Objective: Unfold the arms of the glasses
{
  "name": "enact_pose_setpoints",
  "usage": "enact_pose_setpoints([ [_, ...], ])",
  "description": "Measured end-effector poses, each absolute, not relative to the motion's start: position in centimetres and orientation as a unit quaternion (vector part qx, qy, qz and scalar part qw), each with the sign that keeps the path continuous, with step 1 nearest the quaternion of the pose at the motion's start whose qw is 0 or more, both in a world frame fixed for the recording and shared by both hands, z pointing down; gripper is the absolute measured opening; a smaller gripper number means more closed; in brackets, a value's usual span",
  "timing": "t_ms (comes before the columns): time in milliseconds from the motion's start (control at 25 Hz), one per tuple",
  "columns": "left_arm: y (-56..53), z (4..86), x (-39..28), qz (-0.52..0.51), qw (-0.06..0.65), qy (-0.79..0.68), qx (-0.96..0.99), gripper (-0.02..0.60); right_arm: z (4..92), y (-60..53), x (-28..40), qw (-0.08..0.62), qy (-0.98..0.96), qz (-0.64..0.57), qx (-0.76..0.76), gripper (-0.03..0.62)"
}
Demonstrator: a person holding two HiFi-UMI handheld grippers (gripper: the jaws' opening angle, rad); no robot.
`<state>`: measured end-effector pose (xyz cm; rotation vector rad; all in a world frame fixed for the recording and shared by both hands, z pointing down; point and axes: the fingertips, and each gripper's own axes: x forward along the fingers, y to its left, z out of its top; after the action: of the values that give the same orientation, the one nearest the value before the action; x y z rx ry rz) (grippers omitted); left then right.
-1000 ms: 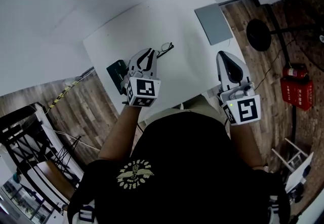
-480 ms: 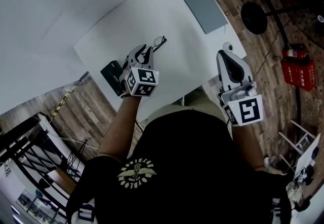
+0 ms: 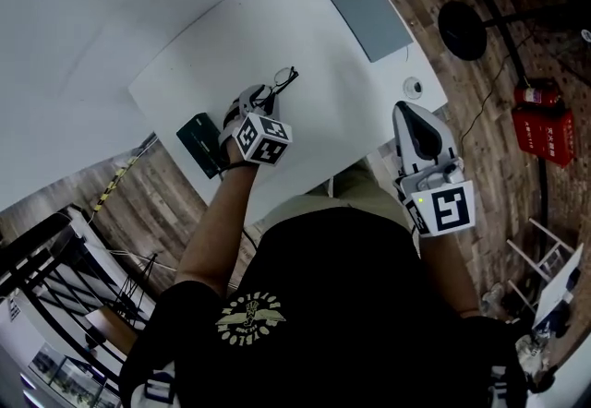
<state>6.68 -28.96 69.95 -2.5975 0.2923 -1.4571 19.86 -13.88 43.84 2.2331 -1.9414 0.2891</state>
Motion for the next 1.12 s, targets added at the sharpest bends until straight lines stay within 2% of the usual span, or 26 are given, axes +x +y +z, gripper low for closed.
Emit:
enact_pose_setpoints([
  [1120, -29.5, 77.1, 8.3, -0.578, 0.106, 0.074, -0.806, 0.109, 44.8, -12.5, 22.9, 0.095, -0.638, 0.122, 0.754, 0.002],
])
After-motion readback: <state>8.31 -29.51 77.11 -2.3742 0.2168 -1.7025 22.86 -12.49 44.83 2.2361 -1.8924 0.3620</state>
